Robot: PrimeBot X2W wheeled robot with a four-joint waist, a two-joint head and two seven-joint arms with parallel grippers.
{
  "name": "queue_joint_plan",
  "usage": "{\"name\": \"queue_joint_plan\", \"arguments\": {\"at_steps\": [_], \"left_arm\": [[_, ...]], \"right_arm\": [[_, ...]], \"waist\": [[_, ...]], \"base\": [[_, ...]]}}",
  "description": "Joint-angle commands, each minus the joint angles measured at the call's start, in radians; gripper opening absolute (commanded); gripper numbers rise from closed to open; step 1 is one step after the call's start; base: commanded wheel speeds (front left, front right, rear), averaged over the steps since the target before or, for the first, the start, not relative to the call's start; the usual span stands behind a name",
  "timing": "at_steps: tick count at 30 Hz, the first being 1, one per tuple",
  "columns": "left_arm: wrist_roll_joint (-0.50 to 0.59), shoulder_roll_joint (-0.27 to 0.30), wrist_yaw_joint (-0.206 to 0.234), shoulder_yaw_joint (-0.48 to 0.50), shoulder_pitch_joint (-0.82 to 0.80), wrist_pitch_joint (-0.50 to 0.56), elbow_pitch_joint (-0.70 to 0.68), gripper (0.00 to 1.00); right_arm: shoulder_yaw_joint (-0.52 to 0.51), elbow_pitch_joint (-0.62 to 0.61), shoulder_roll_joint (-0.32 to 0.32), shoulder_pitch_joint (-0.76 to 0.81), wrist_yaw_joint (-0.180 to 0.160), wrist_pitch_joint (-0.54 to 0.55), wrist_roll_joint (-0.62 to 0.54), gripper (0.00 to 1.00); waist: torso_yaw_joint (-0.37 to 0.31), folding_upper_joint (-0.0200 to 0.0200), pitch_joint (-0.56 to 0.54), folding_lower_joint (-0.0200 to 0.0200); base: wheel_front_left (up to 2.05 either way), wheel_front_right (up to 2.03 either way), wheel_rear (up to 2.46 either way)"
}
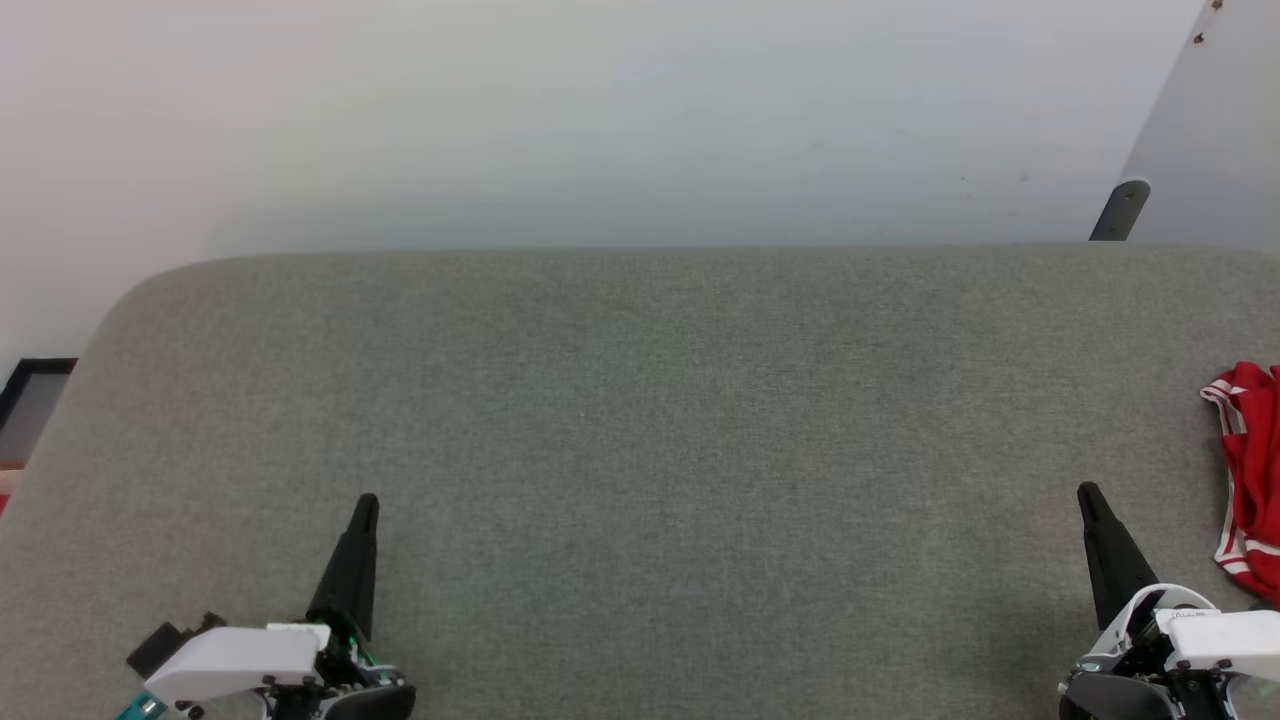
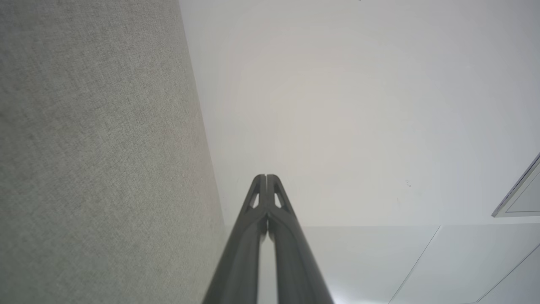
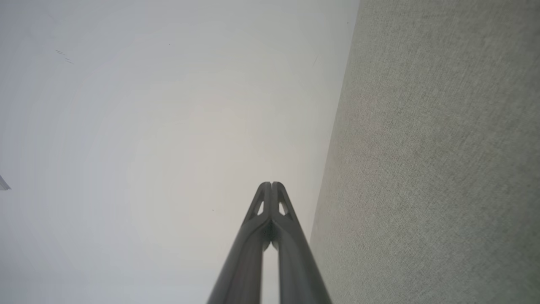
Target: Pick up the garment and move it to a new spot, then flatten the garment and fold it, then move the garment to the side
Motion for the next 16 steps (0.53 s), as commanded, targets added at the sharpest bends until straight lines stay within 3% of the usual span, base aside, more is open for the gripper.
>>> {"name": "queue_joint_plan", "arguments": {"at_steps": [1, 16], "left_arm": [[-0.003, 0.001, -0.006, 0.002, -0.009, 0.003, -0.002, 0.0], [-0.003, 0.001, -0.006, 0.002, -0.009, 0.003, -0.002, 0.0]], "right_arm": [[0.0, 0.0, 0.004, -0.003, 0.0, 0.002, 0.005, 0.0], [0.001, 0.0, 0.004, -0.003, 0.0, 0.002, 0.005, 0.0]], "waist": [[0.0, -0.0001, 0.0, 0.0], [0.0, -0.0001, 0.0, 0.0]], "base": [[0.0, 0.0, 0.0], [0.0, 0.0, 0.0]]}}
